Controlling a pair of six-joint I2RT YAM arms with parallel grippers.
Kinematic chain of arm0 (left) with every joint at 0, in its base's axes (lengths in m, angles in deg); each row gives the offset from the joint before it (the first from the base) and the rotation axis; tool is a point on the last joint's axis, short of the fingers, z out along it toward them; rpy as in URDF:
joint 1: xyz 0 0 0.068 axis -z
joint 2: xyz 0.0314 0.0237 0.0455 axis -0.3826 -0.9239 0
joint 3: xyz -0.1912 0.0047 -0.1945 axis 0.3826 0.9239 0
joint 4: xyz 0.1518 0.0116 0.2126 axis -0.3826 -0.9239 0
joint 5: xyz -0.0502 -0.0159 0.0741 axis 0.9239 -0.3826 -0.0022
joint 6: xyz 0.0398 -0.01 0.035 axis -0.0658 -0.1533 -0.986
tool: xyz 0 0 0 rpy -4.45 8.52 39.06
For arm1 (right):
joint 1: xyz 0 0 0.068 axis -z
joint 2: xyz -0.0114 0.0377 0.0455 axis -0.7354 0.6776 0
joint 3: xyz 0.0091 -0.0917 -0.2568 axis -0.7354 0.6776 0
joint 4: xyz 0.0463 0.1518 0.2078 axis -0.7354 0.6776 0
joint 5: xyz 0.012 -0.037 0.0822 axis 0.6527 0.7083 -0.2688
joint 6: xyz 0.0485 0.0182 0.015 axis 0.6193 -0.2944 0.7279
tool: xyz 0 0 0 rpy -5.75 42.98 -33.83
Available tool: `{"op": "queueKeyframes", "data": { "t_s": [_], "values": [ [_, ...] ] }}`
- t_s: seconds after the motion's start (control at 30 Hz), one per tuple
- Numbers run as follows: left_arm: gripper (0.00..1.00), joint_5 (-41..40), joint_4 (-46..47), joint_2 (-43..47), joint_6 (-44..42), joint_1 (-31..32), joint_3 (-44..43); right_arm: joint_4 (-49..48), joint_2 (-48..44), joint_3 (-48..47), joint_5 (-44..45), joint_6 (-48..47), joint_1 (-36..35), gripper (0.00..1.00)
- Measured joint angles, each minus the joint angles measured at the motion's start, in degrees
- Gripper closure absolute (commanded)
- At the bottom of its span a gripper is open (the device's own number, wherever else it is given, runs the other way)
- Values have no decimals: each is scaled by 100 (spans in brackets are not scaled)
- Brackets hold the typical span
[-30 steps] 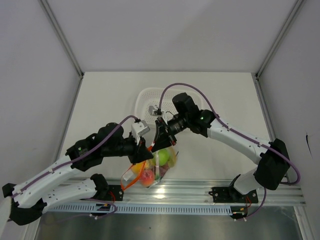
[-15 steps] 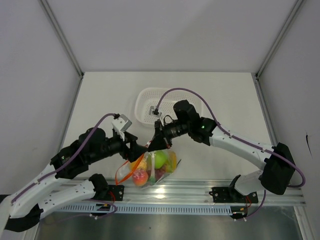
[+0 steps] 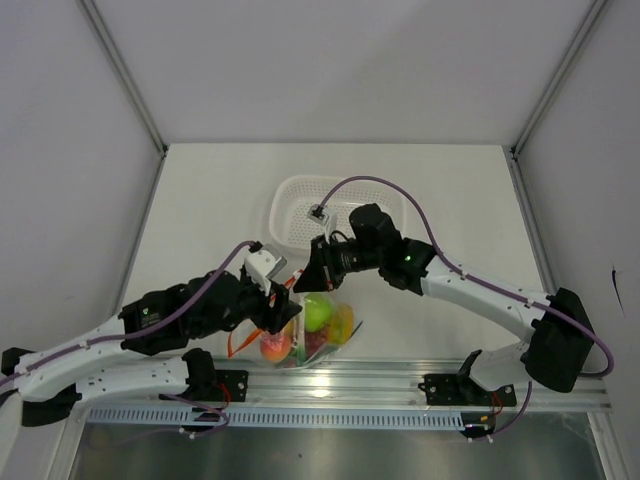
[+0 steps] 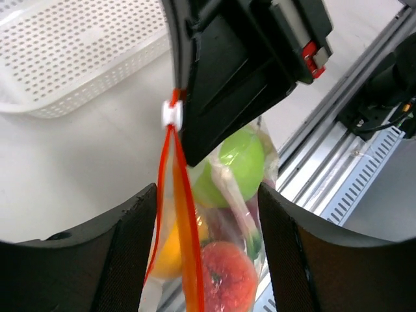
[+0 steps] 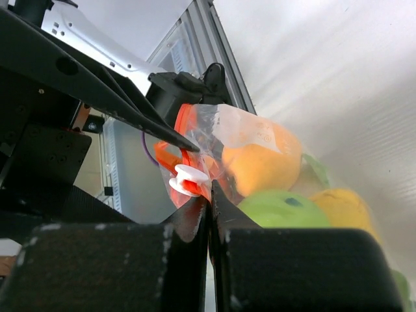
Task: Place the food in the zip-top bag and seal the zipper
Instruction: Zip the zipper food storage bag at the center of the board.
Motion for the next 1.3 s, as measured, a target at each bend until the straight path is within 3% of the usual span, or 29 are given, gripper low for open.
{"op": "queueKeyframes", "data": {
  "t_s": [0.33,0.93,1.07,1.3],
  "values": [
    [56,-1351,-776,752,588,450,-28,175,-184,24,295,70,-7,100],
    [57,-3082,-1722,-304,1309,2114,-212,581,-328,24,894,664,7,100],
    [65,-3442,-1939,-664,1593,2225,-269,608,-356,24,901,693,4,100],
    [65,-3661,-2201,-1512,1880,2256,-291,654,-446,24,962,721,-2,100]
  ]
}}
